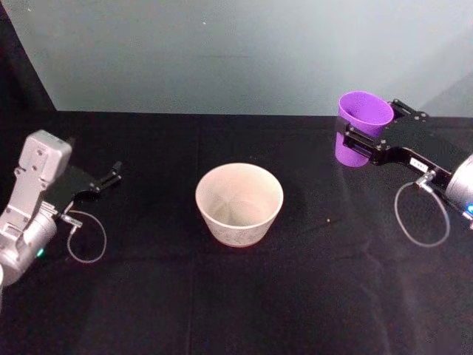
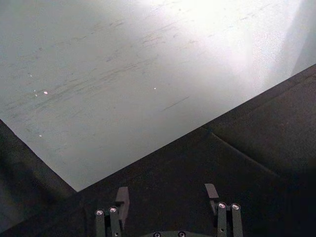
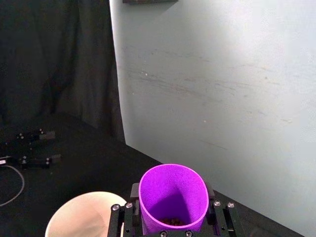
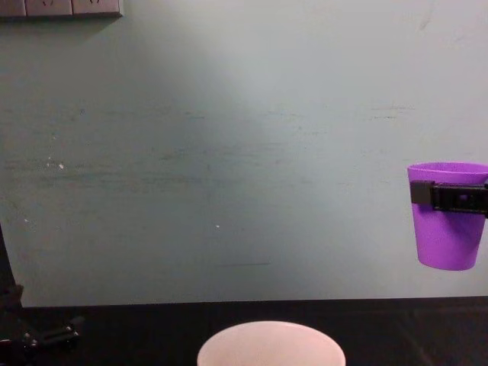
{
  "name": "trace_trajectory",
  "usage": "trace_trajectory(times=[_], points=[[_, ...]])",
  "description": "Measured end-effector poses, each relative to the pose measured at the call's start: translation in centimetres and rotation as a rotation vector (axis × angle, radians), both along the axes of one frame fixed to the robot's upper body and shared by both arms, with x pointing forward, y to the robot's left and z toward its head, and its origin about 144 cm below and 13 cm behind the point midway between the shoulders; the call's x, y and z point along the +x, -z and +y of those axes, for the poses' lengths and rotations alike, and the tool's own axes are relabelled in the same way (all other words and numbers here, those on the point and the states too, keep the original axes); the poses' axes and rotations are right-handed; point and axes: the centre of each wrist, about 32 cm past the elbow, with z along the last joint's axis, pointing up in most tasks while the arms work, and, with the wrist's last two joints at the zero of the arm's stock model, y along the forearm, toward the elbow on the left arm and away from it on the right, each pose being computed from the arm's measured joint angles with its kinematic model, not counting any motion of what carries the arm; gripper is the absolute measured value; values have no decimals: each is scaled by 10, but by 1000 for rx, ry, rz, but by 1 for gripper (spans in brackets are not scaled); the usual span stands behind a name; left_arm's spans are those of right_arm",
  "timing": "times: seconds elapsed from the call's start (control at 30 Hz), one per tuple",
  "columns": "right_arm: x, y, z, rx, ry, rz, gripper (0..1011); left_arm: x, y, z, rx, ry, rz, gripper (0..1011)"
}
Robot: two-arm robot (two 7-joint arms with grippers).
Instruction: Pick up the cup and pour the mung beans from the cup into the bowl.
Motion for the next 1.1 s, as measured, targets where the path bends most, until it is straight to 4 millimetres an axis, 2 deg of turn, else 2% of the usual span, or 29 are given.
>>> trace_trajectory(times=[1.1], points=[[0, 0, 0, 0, 0, 0, 731, 0, 0, 0, 0, 0, 0, 1000]])
